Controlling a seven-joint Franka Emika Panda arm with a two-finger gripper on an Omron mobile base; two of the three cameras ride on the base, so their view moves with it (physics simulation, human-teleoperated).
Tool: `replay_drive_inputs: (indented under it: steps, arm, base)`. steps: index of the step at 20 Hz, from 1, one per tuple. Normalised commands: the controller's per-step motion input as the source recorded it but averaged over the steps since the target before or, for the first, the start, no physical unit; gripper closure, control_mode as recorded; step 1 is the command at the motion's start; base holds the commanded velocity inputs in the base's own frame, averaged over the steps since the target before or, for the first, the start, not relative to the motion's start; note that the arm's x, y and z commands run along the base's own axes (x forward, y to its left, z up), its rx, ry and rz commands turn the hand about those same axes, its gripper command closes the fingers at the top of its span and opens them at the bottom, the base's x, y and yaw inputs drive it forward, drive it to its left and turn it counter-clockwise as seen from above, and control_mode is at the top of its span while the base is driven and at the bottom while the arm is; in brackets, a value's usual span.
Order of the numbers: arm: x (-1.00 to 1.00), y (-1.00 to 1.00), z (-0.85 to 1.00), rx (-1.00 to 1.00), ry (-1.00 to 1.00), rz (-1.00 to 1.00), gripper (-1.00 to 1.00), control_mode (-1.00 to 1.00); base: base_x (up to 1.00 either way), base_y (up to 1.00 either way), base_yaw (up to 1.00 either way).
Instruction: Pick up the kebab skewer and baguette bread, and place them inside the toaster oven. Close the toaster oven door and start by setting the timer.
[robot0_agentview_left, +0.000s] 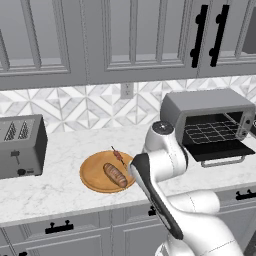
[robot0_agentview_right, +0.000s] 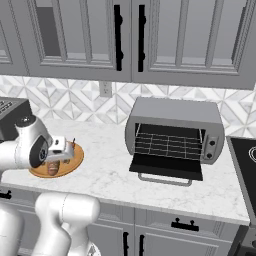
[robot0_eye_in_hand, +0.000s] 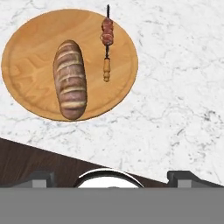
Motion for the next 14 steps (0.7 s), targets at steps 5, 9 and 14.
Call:
replay_drive_inputs:
  steps: [5,9,14]
  arm:
    - [0.02,0.24,-0.31,0.03,0.10,0.00,-1.00,-1.00]
    - [0.00,0.33,-0.15,0.06,0.13,0.00,-1.00,-1.00]
    - [0.25,0.23,-0.34,0.01,0.10,0.00,-1.00,-1.00]
  base:
    - [0.00,0.00,0.00]
    - [0.00,0.00,0.00]
    - [0.00,0.00,0.00]
